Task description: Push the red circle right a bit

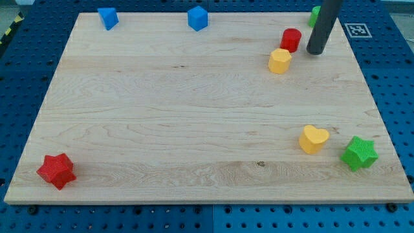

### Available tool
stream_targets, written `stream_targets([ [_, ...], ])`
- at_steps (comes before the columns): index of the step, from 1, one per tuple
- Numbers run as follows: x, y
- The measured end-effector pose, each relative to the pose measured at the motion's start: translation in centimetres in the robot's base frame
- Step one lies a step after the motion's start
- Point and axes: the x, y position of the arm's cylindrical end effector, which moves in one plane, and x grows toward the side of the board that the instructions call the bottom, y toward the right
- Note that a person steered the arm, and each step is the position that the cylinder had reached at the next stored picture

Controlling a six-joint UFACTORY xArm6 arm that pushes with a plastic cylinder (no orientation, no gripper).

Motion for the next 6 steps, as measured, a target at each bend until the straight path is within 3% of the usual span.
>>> stream_targets([
  [3, -0.7, -11.6],
  [4, -3.8, -12.2],
  [6, -5.4, -11.6],
])
